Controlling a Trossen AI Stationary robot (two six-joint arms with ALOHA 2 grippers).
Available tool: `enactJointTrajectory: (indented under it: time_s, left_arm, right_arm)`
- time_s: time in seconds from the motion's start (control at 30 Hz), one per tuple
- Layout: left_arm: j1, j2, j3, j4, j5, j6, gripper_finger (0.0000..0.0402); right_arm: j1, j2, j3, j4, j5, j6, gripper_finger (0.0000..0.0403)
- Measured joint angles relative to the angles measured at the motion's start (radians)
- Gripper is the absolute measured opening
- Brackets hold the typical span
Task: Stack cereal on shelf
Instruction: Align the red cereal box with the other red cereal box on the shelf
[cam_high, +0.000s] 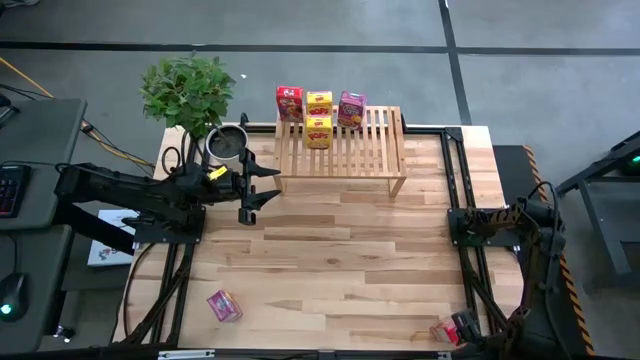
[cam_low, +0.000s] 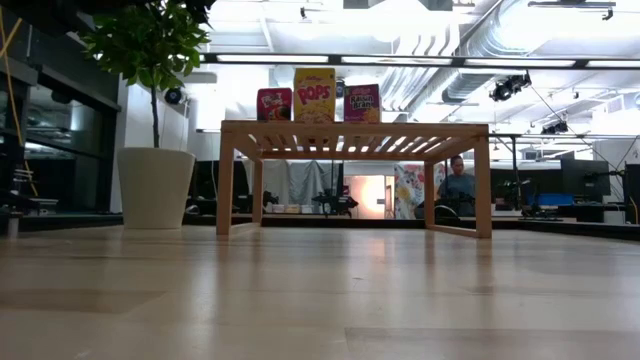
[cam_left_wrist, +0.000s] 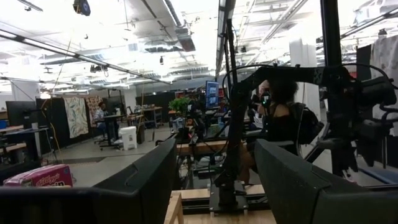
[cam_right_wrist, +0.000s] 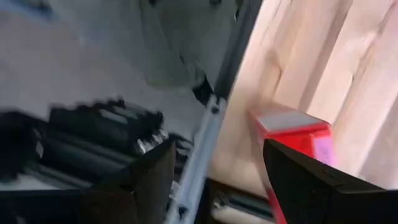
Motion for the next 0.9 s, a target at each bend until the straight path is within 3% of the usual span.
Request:
enactJointTrajectory:
  time_s: [0.1, 0.23, 0.37, 0.63, 0.7, 0.8, 0.9]
  left_arm:
    - [0.000, 0.000, 0.000, 0.000, 0.000, -0.004, 0.0207]
    - [0.000, 0.000, 0.000, 0.000, 0.000, -0.006, 0.0207]
    - [0.000, 0.000, 0.000, 0.000, 0.000, -0.007, 0.0207]
    - [0.000, 0.000, 0.000, 0.000, 0.000, -0.009, 0.0207]
    - [0.000, 0.000, 0.000, 0.000, 0.000, -0.009, 0.0207]
    - [0.000, 0.000, 0.000, 0.000, 0.000, -0.009, 0.0207]
    - [0.000, 0.000, 0.000, 0.000, 0.000, 0.004, 0.0207]
  right_arm:
    - [0.018, 0.000, 0.002, 0.009, 0.060, 0.105, 0.0236]
    - [0.024, 0.000, 0.002, 0.029, 0.102, 0.415, 0.0236]
    - [0.010, 0.000, 0.002, 0.076, 0.155, 0.608, 0.0236]
    - [-0.048, 0.000, 0.003, 0.233, 0.573, 1.022, 0.0236]
    - [-0.075, -0.001, 0.003, 0.233, 0.573, 1.091, 0.0236]
    - [-0.121, -0.001, 0.003, 0.230, 0.417, 1.098, 0.0236]
    - [-0.157, 0.001, 0.003, 0.229, 0.346, 1.073, 0.0236]
